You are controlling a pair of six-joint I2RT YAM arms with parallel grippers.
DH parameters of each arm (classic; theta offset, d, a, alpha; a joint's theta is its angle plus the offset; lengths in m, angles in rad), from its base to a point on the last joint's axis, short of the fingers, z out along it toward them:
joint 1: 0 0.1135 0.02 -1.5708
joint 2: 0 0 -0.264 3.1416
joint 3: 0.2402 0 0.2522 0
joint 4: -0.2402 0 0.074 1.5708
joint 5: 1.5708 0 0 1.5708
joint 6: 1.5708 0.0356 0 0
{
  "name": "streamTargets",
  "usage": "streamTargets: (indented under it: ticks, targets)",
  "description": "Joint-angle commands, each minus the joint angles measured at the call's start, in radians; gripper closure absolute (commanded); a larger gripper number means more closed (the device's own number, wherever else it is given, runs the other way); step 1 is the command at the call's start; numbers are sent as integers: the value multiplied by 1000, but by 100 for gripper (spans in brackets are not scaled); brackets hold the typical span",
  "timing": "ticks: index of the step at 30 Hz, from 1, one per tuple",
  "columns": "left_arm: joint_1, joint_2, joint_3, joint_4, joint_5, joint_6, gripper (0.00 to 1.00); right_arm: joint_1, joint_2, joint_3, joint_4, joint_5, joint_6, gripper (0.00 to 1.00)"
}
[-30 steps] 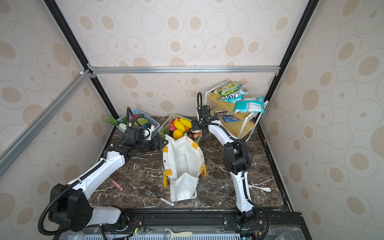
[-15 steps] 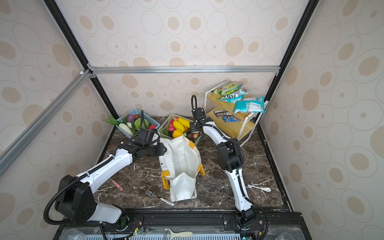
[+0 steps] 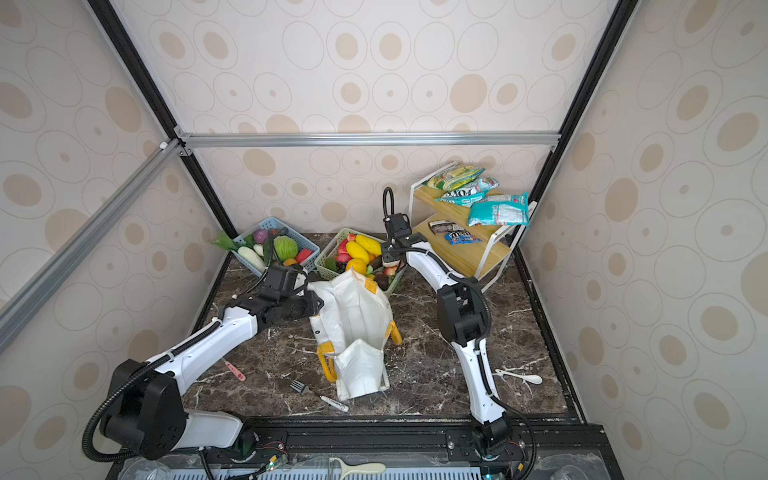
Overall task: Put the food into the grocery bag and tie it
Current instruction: 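Grasp the cream-coloured pear with the right gripper and lift it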
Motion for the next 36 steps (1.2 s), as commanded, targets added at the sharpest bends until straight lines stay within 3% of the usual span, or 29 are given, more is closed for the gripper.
streamTargets:
  ticks: [1, 7, 18, 27, 36]
  targets:
    - [18, -23, -16, 2, -3, -18, 67, 10, -42, -18, -38, 0, -2, 30]
    - [25, -24, -21, 1, 3, -9, 67, 11, 20, 16, -32, 12, 2, 6]
    - [25, -13, -7, 19, 37, 3, 68, 14, 165, 85, -58, -15, 22, 5]
    - [25, -11, 2, 17, 29, 14, 68, 16, 133, 42, -39, -17, 24, 37]
    - [25, 6, -4, 43, 50, 28, 69, 15, -30, -3, -7, -19, 17, 40]
